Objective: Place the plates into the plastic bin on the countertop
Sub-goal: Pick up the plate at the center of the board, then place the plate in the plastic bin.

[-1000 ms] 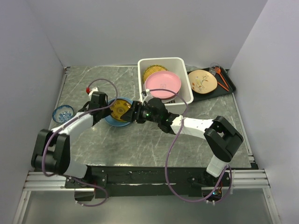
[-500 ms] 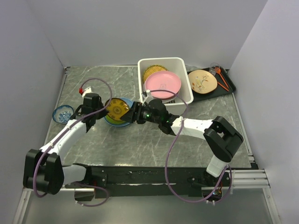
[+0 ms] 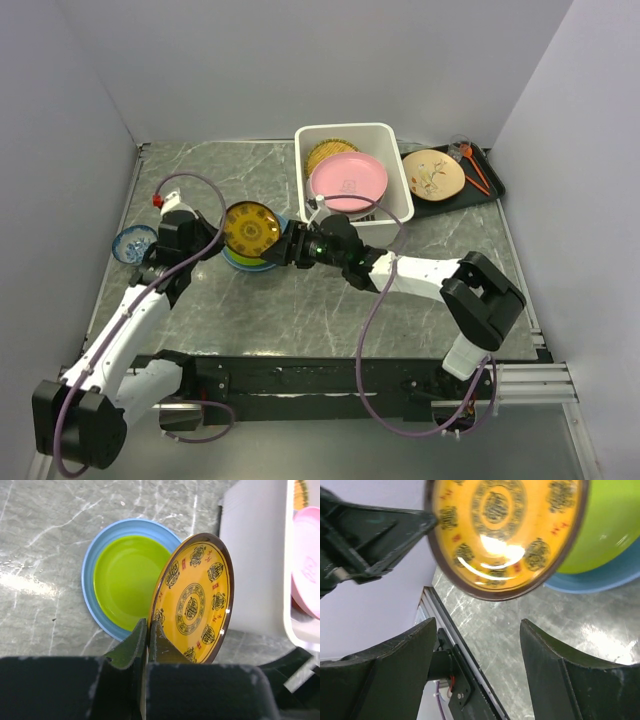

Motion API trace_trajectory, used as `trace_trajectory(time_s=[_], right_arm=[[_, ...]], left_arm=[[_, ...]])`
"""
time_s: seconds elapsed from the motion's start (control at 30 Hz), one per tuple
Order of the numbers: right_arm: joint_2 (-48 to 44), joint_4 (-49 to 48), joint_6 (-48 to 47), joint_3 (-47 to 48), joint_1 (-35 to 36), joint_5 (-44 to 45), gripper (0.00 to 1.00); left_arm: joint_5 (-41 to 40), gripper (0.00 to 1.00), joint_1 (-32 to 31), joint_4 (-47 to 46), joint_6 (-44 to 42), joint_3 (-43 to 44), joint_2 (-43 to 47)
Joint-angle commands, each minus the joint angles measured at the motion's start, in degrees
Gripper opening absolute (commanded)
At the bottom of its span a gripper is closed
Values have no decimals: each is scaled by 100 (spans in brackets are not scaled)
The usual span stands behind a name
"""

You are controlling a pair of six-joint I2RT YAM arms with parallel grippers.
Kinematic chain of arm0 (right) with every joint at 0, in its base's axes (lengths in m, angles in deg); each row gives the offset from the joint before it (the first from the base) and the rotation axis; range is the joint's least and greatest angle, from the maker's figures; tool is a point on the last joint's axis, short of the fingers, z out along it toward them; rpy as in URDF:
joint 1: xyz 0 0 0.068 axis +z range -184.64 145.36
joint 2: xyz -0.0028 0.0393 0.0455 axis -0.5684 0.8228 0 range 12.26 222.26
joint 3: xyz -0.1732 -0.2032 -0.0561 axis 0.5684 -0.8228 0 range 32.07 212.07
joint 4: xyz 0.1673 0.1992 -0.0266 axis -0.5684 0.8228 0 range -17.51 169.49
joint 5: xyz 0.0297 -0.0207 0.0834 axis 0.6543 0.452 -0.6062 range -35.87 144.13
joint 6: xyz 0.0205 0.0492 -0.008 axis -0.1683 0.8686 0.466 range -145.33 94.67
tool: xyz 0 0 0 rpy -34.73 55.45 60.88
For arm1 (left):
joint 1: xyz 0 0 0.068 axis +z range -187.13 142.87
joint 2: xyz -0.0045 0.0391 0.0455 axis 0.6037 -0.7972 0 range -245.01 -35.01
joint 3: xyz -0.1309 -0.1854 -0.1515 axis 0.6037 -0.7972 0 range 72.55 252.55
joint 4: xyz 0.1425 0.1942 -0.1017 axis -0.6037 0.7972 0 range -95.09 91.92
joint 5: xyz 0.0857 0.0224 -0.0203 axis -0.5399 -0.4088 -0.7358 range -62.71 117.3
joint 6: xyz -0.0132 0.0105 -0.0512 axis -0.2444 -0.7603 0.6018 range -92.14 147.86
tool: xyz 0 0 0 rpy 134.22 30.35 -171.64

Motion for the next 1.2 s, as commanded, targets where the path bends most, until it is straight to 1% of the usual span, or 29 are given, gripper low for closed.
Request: trace_trajectory(time_s=[0.0,0.23,0.27,0.3,0.4,0.57,0.7,0.87,0.97,1.07,1.13,1.17], right_arm=[[-137,779,285,-333,-173,483,75],[-339,445,399,-640,-279,483,75],[-366,314,469,-711,-288,439,75],[-444,-105,513,-807,-305,395,75],[-611,-416,610,-1036,-323,360,75],[-805,-505,645,-1133,-332,413,74],[-805,-391,636,-1011,-332,360,74],[-814,-592,715,-1037,-323,246,73],[-875,-935,759,-1142,-323,132,72],[-972,-1268,777,-1212,-314,52,69],[-1042,-1357,795,-1283,-305,26,61],[-1095,-1401,777,-1291,-305,8,48]], left_arm=[[344,1,38,-189,111,-98,428],[951,1,56,-531,58,-352,675],[1065,1,47,-610,58,-379,684],[1101,1,56,-637,32,-406,693],[1101,1,56,-655,23,-502,667],[1303,1,47,-734,-12,-582,728],[1452,1,47,-786,23,-678,938],[1997,1,47,-927,84,-775,1088],[2277,1,56,-980,76,-792,1009],[2532,1,47,-1085,93,-854,956],[2595,1,47,-1085,93,-880,939],[2647,1,47,-1103,85,-898,930]])
